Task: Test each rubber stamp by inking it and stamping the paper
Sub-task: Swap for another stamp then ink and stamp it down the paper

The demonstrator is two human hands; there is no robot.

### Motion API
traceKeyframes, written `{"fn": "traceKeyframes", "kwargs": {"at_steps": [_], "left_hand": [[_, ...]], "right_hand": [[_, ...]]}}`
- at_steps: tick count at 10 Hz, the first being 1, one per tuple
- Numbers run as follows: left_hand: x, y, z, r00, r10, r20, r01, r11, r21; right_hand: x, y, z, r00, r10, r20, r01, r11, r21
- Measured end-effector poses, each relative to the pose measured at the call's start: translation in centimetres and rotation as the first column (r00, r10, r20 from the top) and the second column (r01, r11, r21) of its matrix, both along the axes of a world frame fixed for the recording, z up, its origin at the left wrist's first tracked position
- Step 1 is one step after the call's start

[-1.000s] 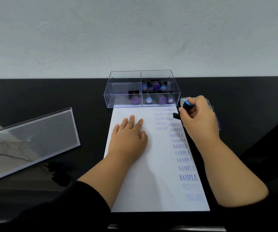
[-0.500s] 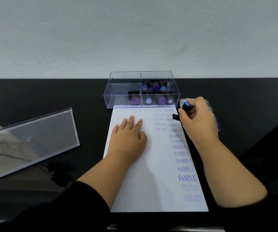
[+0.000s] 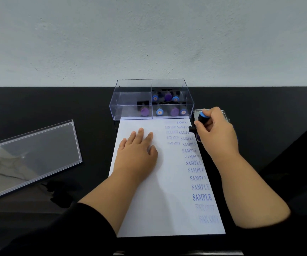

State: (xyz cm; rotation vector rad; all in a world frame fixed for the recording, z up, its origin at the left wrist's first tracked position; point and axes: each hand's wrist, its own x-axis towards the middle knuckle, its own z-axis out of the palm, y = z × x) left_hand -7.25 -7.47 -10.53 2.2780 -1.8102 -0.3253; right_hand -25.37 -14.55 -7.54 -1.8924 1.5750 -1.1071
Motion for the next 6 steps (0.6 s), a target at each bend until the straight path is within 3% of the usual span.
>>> {"fn": "traceKeyframes", "kwargs": {"at_steps": [3, 6], "left_hand": [[0.1, -0.2, -0.1, 1.000, -0.007, 0.018, 0.007, 1.000, 0.003], [0.1, -0.1, -0.2, 1.000, -0.014, 0.024, 0.014, 1.000, -0.001]], "right_hand": [[-2.1, -1.5, 0.2, 0.983, -0.120, -0.136, 0.120, 0.993, -0.010], [-1.5, -1.4, 0.4, 0.961, -0.140, -0.237, 0.146, 0.989, 0.009]]}}
